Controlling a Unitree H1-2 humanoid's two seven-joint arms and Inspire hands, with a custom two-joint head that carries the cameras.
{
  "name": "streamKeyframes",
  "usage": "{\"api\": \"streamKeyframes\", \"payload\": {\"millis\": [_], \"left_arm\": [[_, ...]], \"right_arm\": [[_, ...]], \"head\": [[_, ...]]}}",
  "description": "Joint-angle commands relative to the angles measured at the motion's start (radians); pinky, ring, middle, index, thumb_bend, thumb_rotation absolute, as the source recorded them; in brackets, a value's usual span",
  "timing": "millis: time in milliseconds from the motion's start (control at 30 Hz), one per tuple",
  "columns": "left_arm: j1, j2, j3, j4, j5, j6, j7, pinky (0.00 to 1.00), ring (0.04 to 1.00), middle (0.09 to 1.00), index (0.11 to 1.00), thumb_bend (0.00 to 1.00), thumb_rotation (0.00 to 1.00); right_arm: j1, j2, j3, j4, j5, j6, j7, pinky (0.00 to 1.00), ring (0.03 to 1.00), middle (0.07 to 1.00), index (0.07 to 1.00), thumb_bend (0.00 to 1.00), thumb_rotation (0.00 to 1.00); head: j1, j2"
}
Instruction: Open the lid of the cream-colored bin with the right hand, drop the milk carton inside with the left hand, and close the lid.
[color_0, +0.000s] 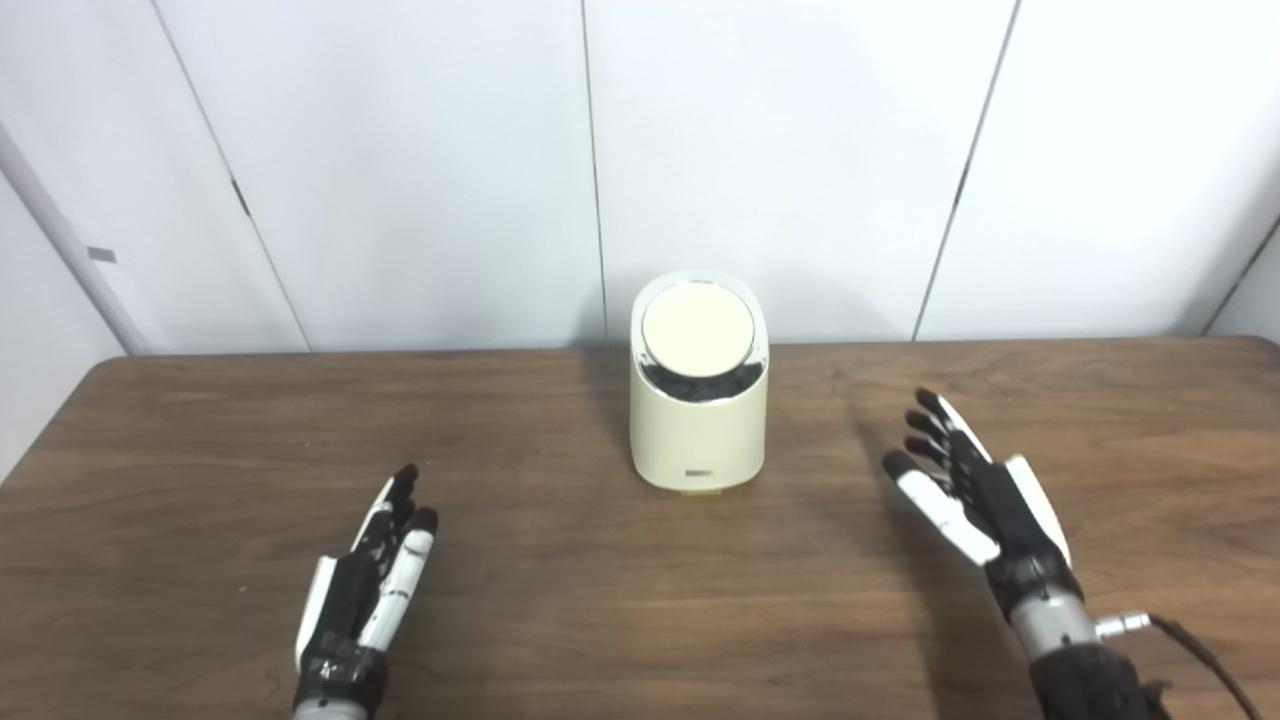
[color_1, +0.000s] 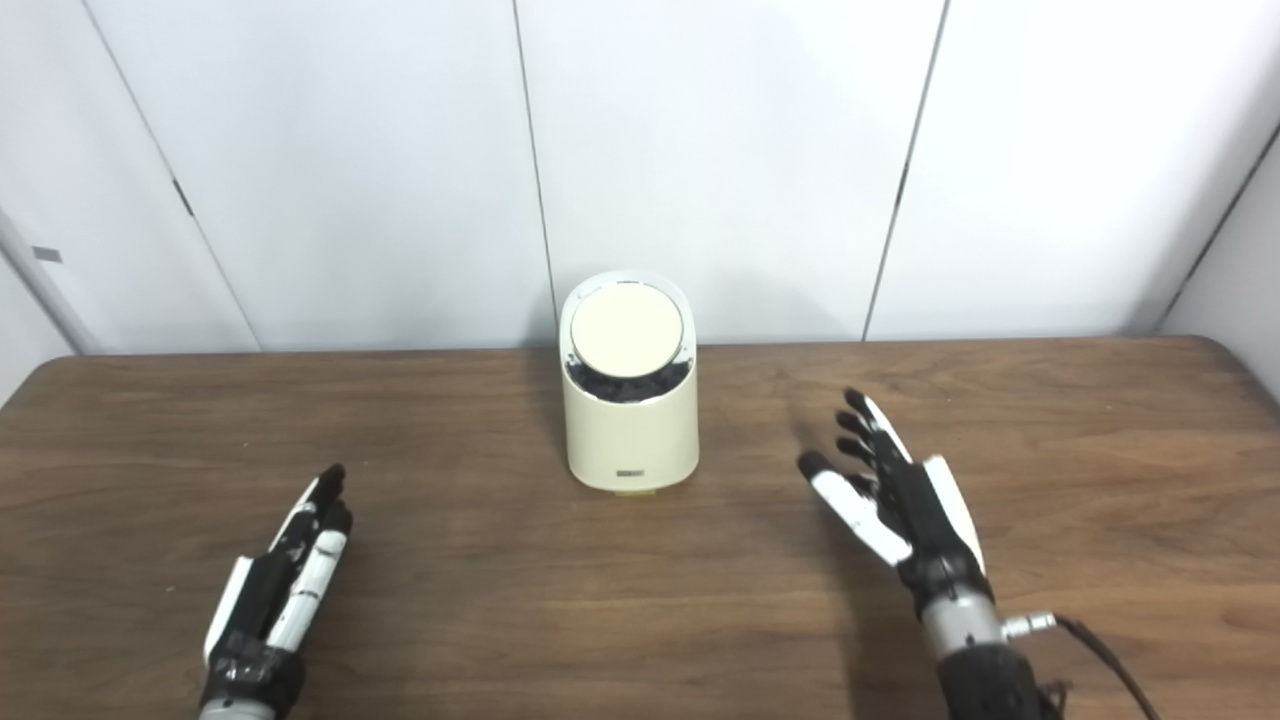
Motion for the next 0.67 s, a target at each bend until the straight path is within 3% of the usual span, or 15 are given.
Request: {"api": "streamKeyframes", "payload": {"millis": [0, 233, 467, 633], "left_arm": [[-0.004, 0.000, 0.000, 0.009, 0.003, -0.060, 0.009, 1.00, 0.990, 0.989, 1.000, 0.50, 0.65], [0.007, 0.004, 0.000, 0.033, 0.029, -0.119, 0.017, 0.98, 0.971, 0.969, 1.000, 0.52, 0.68], [0.015, 0.007, 0.010, 0.035, -0.014, -0.111, 0.001, 1.00, 0.994, 0.986, 1.000, 0.51, 0.67], [0.011, 0.009, 0.016, 0.037, 0.047, -0.110, 0.034, 0.99, 0.977, 0.964, 0.996, 0.52, 0.70]], "right_arm": [[-0.009, -0.008, 0.010, -0.020, -0.007, -0.080, -0.042, 0.80, 0.868, 0.906, 0.940, 0.59, 0.76], [0.028, 0.001, 0.023, -0.024, 0.037, -0.098, -0.069, 0.75, 0.864, 0.908, 0.940, 0.58, 0.76], [0.053, -0.004, 0.032, -0.033, 0.052, -0.095, -0.078, 0.75, 0.872, 0.905, 0.940, 0.59, 0.76], [0.066, -0.022, 0.030, -0.036, 0.054, -0.097, -0.078, 0.77, 0.867, 0.904, 0.939, 0.57, 0.71]], "head": [[0.002, 0.001], [-0.001, 0.005], [0.006, 0.004], [-0.005, -0.005]]}}
